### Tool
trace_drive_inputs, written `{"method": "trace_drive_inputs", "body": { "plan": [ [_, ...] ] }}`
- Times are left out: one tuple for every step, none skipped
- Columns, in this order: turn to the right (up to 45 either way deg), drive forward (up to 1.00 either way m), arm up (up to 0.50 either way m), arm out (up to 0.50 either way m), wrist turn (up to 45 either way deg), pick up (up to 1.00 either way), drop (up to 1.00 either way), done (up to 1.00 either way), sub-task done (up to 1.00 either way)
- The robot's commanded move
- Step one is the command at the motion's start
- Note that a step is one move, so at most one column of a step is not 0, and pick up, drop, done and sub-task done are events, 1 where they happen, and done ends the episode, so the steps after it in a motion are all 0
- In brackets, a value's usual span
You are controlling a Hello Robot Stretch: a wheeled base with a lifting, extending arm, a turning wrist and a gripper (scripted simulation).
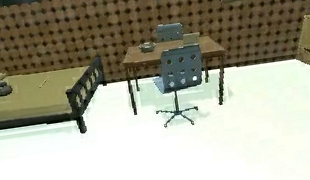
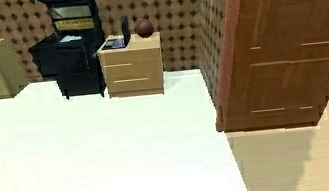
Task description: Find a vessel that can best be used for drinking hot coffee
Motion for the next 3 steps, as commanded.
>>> {"method": "trace_drive_inputs", "body": {
  "plan": [
    [-30.0, 0.0, 0.0, 0.0, 0.0, 0.0, 0.0, 0.0, 0.0],
    [0.0, 0.15, 0.0, 0.0, 0.0, 0.0, 0.0, 0.0, 0.0],
    [-45.0, 0.0, 0.0, 0.0, 0.0, 0.0, 0.0, 0.0, 0.0]
  ]
}}
